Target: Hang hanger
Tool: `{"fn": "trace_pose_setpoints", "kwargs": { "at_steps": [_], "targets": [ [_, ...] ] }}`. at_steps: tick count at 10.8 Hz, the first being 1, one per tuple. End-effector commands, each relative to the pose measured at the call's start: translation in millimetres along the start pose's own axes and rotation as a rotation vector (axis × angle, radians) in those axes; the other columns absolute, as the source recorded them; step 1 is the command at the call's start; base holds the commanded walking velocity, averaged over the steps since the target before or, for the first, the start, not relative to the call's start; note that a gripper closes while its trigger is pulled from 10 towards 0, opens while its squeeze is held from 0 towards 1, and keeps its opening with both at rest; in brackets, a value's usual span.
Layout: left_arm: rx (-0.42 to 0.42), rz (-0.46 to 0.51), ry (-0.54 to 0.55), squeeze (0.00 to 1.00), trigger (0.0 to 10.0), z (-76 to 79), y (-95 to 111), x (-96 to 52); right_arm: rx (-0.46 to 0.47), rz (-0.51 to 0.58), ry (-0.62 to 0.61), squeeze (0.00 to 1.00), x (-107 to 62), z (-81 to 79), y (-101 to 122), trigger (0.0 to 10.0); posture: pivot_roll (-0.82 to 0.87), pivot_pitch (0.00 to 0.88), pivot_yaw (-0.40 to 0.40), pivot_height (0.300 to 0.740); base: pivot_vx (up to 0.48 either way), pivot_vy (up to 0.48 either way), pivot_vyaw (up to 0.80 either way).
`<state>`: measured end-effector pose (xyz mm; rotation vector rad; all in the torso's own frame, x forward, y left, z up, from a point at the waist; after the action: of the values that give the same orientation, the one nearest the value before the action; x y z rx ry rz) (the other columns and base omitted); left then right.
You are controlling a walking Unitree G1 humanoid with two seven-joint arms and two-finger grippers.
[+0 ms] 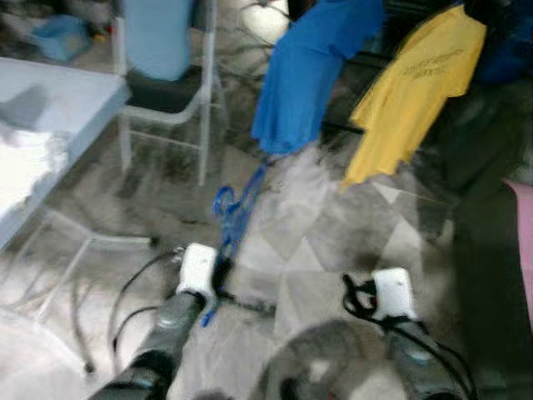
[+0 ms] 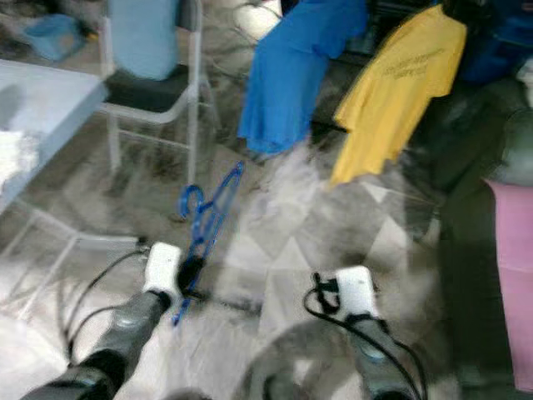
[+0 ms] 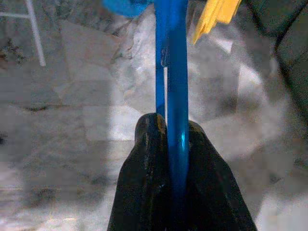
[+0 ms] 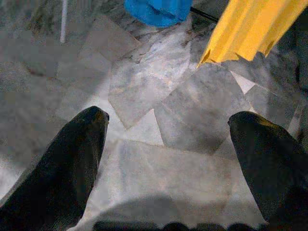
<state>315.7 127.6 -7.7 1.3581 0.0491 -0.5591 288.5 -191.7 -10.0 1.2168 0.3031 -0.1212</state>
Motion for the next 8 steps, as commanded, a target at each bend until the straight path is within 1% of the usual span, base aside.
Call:
{"fn": "trace_pose_setpoints", "kwargs": {
  "at_steps": [1,3,5,6,7,8],
  "targets": [
    [0.014,0.001,-0.033,0.00,10.0,8.2,2.8,3.9,0.003,-0.014,-0.032,0.00,-4.5,7.6,-5.4,10.0,-0.19,0.159,0.046,0.740,0.000,0.000,-0.52],
    [0.021,-0.003,-0.040,0.00,10.0,9.4,2.2,4.0,0.004,-0.014,-0.032,0.00,-5.7,6.9,-6.1,10.0,-0.19,0.163,0.048,0.740,0.000,0.000,0.00],
    [0.061,0.002,-0.048,0.00,10.0,10.5,2.5,3.5,-0.015,-0.008,-0.024,0.00,-7.5,9.8,-5.9,10.0,-0.19,0.174,0.042,0.740,0.000,0.000,0.00],
    [0.103,0.021,-0.060,0.00,10.0,11.0,7.5,3.8,-0.040,0.008,-0.017,0.00,-7.8,13.9,-2.9,10.0,-0.19,0.174,0.042,0.740,0.000,0.000,0.00],
    [0.161,0.025,-0.078,0.00,10.0,11.1,12.7,4.7,-0.090,0.044,0.008,0.00,-7.3,17.4,5.1,10.0,-0.18,0.187,0.033,0.740,0.000,0.000,0.00],
    [0.235,0.023,-0.120,0.00,10.0,11.4,22.1,6.9,-0.187,0.099,0.057,0.00,-5.5,23.2,19.4,10.0,-0.18,0.189,0.033,0.740,0.000,0.000,0.00]
  ]
}}
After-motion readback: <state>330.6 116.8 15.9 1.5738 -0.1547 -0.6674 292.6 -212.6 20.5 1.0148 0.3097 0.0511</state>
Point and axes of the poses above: a point about 5 cm out from each wrist's last joint towards the gripper, its own x axis pointing out of the wrist towards the gripper, its own y axis along the axis of the wrist's last joint, z = x × y, the point moved 3 cm from there along x, pointing out of the wrist towards the gripper, and after that the axes turned 10 degrees about -x, right-handed, at the moved point
